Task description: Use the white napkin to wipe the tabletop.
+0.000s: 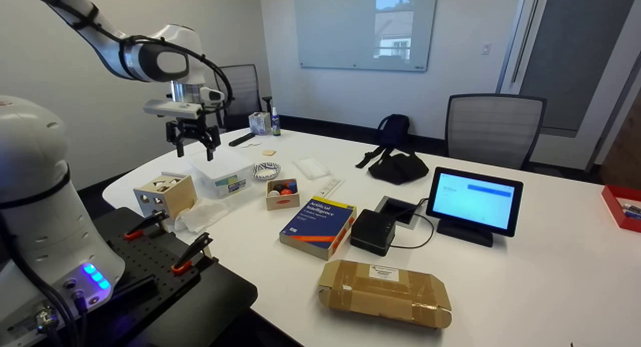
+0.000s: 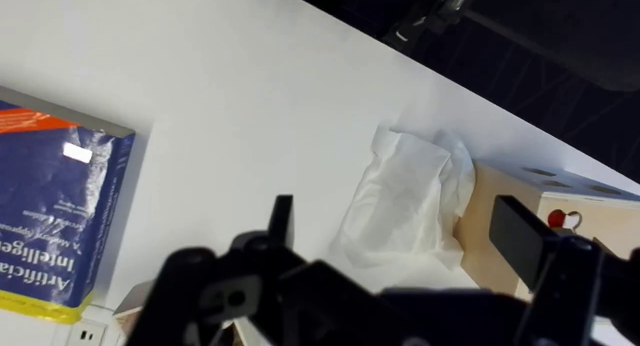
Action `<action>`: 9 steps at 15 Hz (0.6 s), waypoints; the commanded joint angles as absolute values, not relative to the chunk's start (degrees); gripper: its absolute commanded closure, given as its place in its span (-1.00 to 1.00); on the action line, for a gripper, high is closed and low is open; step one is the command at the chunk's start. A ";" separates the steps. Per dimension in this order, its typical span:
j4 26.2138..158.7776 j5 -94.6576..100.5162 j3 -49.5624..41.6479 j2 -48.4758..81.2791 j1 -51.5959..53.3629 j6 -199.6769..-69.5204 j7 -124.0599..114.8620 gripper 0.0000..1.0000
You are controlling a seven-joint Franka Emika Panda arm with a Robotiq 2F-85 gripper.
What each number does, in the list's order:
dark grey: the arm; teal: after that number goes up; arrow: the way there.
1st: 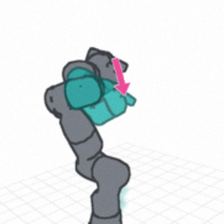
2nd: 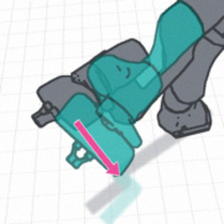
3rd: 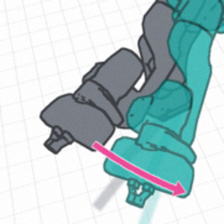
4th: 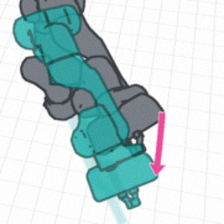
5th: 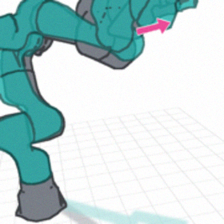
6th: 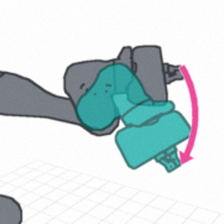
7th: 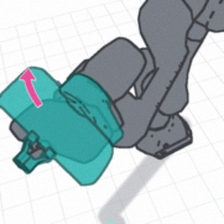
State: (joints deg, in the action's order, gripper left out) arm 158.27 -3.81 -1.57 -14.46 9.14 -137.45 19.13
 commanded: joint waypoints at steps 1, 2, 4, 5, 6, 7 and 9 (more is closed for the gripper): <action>153.10 -3.59 0.20 -0.97 9.13 -143.66 21.76 -1.00; 151.87 -4.04 0.70 2.19 8.83 -144.59 22.76 -1.00; 149.62 -4.06 1.96 7.47 7.85 -145.53 23.98 -1.00; 148.70 -4.05 2.63 9.92 7.24 -146.37 24.52 -1.00; 147.69 -4.55 3.42 12.29 6.53 -147.10 25.54 -1.00; 146.82 -5.95 4.59 14.75 5.63 -148.28 27.43 -1.00; 145.43 -9.25 7.92 19.01 2.84 -151.26 31.87 -1.00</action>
